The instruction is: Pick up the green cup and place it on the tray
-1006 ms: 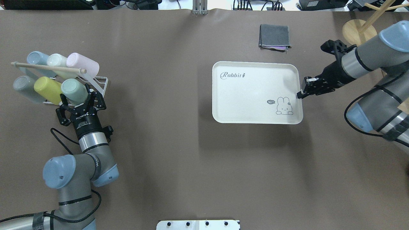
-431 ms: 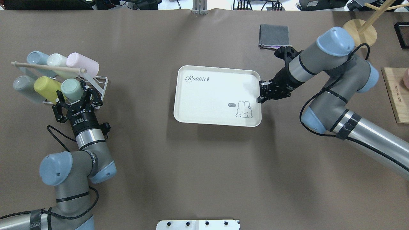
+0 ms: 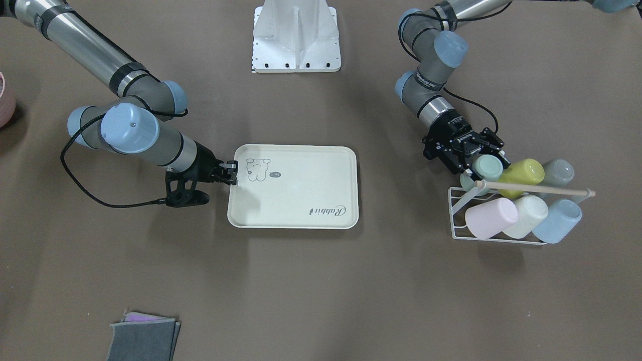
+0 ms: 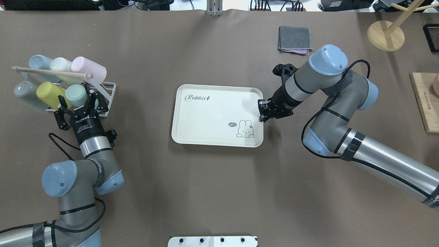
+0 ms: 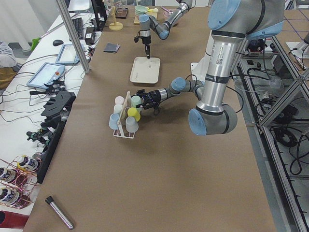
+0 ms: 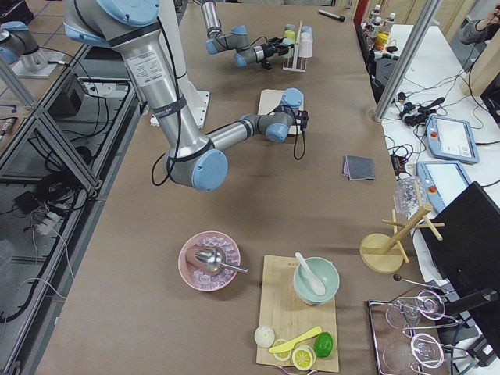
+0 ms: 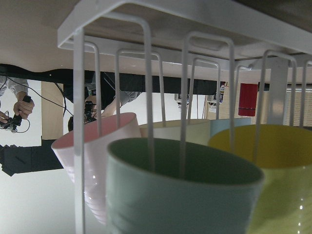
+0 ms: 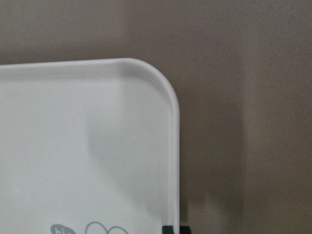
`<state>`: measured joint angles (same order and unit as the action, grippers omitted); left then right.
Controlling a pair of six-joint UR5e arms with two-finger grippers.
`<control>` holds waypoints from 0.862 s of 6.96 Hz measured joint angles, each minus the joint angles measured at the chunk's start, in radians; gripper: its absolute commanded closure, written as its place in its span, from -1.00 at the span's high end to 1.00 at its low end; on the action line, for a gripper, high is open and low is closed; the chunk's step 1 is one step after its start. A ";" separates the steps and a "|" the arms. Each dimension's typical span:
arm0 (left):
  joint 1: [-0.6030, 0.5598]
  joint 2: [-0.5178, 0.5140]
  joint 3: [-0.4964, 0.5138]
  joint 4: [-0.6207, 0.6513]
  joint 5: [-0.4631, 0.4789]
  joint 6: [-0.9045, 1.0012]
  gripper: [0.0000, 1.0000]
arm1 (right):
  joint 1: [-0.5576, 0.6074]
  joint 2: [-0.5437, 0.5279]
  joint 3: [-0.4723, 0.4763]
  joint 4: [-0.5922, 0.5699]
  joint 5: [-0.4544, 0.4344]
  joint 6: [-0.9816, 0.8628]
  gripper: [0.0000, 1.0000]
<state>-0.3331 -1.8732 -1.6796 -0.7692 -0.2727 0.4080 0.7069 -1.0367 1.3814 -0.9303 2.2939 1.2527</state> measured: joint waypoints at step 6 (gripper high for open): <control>-0.008 -0.018 0.031 -0.003 0.015 -0.002 0.48 | -0.032 0.007 0.001 0.004 -0.018 -0.010 -1.00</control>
<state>-0.3410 -1.8913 -1.6488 -0.7726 -0.2578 0.4056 0.6751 -1.0299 1.3824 -0.9266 2.2755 1.2431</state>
